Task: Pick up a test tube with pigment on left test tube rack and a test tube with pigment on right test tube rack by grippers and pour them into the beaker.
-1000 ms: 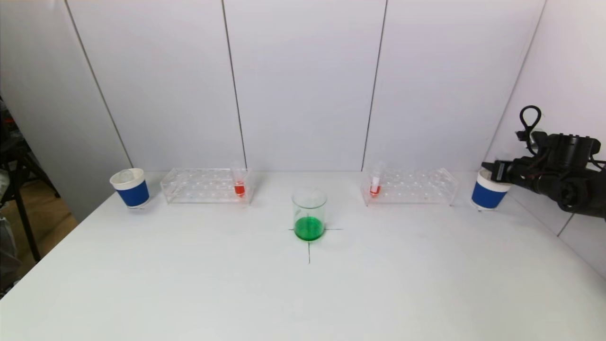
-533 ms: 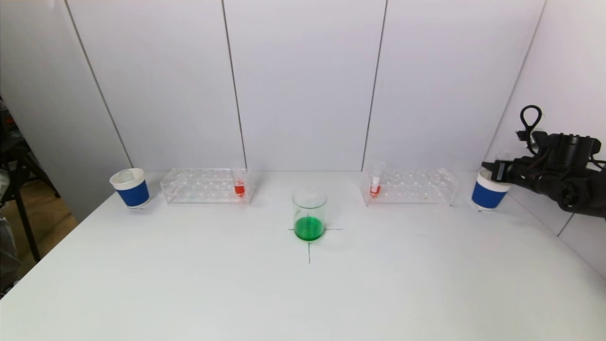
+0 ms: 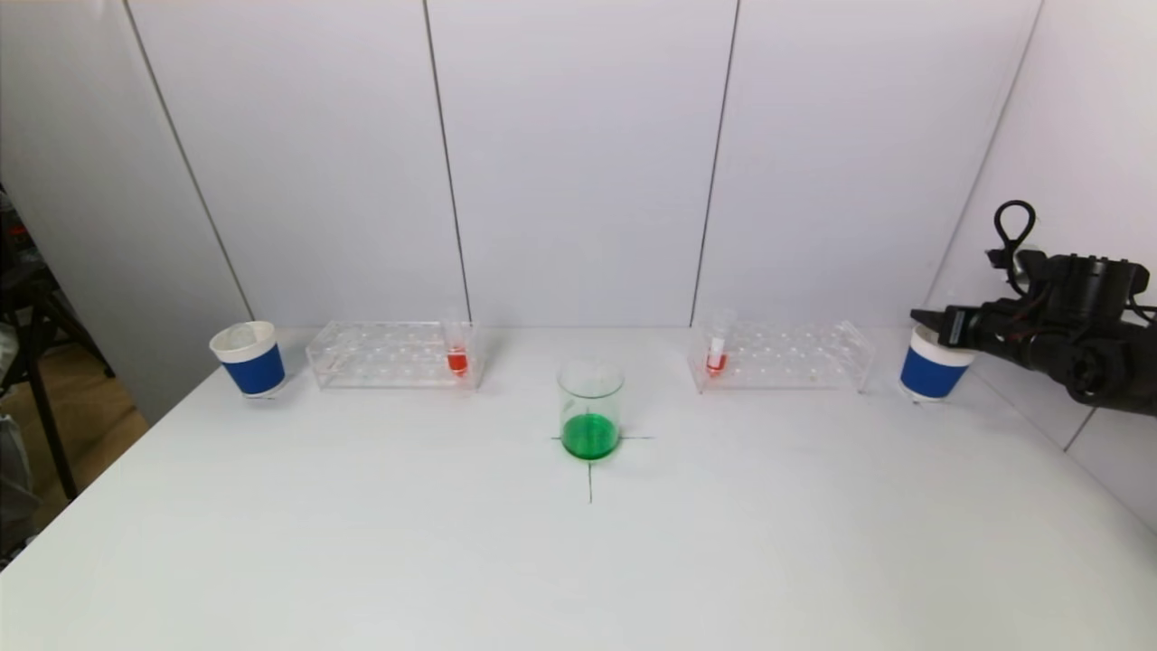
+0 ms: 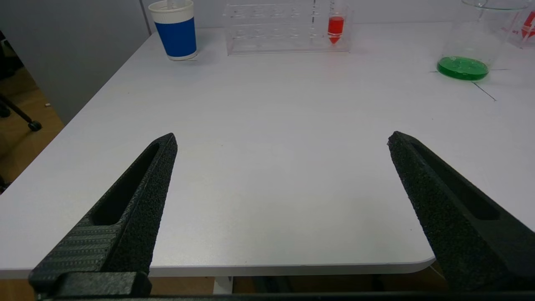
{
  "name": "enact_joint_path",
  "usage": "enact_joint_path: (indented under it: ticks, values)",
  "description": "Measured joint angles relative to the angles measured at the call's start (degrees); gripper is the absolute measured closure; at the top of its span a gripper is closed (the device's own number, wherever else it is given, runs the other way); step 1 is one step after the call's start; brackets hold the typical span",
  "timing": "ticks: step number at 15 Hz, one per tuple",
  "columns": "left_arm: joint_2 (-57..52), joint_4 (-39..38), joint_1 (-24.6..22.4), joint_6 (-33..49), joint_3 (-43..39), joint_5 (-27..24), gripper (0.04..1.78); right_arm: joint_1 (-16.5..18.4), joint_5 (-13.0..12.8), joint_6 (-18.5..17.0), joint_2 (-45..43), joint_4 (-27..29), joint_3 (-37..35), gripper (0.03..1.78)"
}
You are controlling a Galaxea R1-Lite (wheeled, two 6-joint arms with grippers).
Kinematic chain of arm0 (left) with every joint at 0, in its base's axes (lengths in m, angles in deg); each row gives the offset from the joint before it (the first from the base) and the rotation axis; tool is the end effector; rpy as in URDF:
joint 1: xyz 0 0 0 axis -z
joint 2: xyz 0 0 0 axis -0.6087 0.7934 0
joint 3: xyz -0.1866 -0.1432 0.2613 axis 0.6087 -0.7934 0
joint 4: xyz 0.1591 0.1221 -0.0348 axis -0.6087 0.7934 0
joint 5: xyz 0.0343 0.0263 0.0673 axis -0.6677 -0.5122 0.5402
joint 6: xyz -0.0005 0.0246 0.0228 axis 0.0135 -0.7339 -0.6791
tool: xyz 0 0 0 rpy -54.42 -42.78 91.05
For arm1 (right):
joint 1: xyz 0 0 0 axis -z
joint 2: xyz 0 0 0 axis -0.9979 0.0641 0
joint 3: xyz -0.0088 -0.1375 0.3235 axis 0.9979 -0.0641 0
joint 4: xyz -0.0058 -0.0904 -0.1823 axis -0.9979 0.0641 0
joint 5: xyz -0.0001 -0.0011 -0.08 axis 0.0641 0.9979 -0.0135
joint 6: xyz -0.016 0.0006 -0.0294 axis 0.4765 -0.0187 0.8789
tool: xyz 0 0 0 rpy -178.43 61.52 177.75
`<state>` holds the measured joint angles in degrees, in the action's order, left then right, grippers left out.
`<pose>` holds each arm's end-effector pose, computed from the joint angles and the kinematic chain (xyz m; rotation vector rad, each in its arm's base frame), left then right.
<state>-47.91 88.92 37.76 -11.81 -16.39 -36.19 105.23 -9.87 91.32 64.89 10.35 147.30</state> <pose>-0.0489 0.0002 0.0756 -0.0001 0.0017 -0.0047 0.4850 -0.1548 0.1123 0.0813 0.3092 -0.0015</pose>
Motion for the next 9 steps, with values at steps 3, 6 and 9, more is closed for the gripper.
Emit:
enact_joint_path:
  ticks: [3, 6, 9]
  values:
    - [0.0, 0.0, 0.0, 0.0, 0.0, 0.0, 0.06, 0.0, 0.0, 0.0, -0.3, 0.0, -0.2, 0.3]
    - [0.0, 0.0, 0.0, 0.0, 0.0, 0.0, 0.06, 0.1, 0.2, -0.2, -1.5, 0.2, -0.8, 0.06]
    - [0.0, 0.0, 0.0, 0.0, 0.0, 0.0, 0.06, -0.3, 0.0, -0.7, -5.8, 0.2, -3.1, 0.03]
